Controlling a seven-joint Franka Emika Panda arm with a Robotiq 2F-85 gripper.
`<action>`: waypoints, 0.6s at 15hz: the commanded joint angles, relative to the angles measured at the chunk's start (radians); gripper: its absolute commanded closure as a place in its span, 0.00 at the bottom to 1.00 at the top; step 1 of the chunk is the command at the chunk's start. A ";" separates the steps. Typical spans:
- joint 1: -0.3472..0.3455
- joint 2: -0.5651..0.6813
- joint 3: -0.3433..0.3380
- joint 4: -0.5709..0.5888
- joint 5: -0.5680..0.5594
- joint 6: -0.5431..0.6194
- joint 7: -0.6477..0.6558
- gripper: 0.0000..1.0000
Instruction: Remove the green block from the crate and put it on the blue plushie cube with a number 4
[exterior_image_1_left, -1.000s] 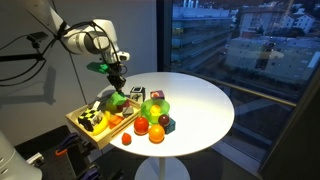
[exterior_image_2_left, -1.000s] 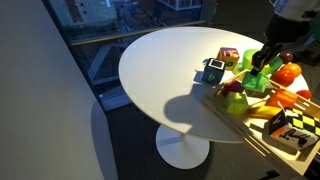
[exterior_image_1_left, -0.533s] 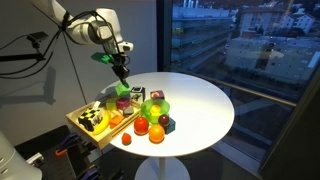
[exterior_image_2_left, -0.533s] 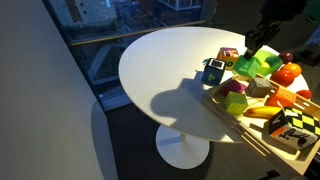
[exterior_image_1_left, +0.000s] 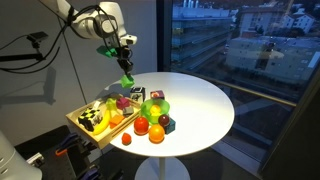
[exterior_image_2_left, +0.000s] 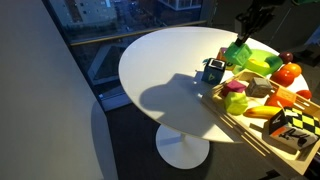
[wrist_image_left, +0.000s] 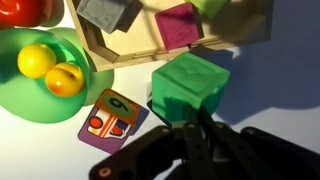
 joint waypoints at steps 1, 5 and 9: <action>0.002 0.056 -0.006 0.084 -0.005 -0.023 0.061 0.96; 0.008 0.105 -0.014 0.134 -0.010 -0.017 0.101 0.96; 0.014 0.158 -0.026 0.180 -0.014 -0.014 0.126 0.96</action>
